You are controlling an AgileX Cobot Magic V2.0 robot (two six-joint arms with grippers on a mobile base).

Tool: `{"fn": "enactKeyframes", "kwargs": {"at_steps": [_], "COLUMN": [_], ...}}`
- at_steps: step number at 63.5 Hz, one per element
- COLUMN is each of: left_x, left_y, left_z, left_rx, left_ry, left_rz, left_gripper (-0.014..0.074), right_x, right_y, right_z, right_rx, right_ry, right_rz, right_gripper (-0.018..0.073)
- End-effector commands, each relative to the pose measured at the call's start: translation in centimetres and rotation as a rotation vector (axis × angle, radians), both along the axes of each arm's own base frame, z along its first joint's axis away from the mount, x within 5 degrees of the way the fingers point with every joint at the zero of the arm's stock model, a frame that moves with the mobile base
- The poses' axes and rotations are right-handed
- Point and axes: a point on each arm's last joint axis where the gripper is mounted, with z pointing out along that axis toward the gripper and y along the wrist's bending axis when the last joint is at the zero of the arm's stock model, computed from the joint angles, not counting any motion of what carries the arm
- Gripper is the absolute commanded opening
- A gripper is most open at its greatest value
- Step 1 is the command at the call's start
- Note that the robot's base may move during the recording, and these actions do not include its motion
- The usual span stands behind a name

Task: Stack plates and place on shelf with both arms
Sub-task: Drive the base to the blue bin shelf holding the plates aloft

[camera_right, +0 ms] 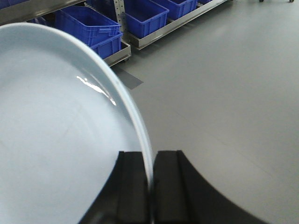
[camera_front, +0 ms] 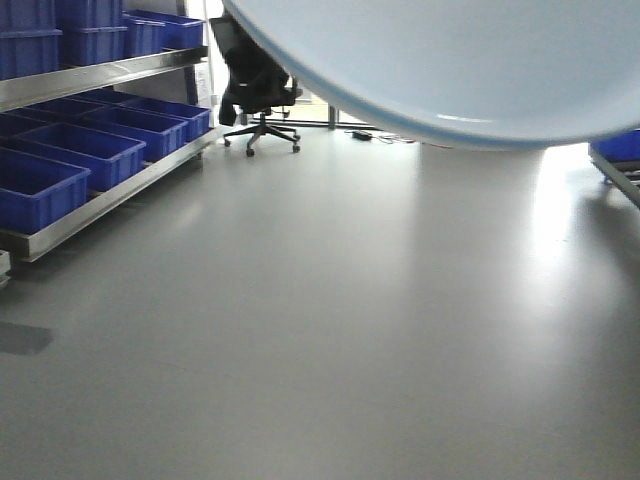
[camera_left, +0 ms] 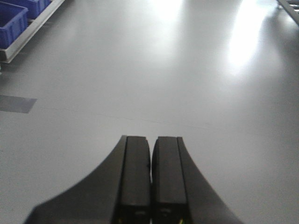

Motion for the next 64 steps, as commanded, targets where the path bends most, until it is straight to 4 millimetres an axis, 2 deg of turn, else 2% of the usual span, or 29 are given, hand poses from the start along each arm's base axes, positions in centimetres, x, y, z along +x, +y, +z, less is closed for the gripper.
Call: {"fn": "enactKeyframes", "kwargs": {"at_steps": [1, 64], "left_x": [0.17, 0.17], "left_y": [-0.09, -0.09], "left_z": [1.57, 1.57], "left_rx": [-0.031, -0.031], "left_ry": [-0.096, -0.096], "left_rz": [0.0, 0.0], "left_gripper": [0.0083, 0.0083], "right_x": [0.06, 0.06], "right_y": [-0.22, -0.22], "right_z": [1.9, 1.9], "right_rx": [0.077, 0.077], "right_ry": [-0.105, -0.105], "right_rz": [-0.027, -0.027], "right_gripper": [0.0058, 0.0058]}}
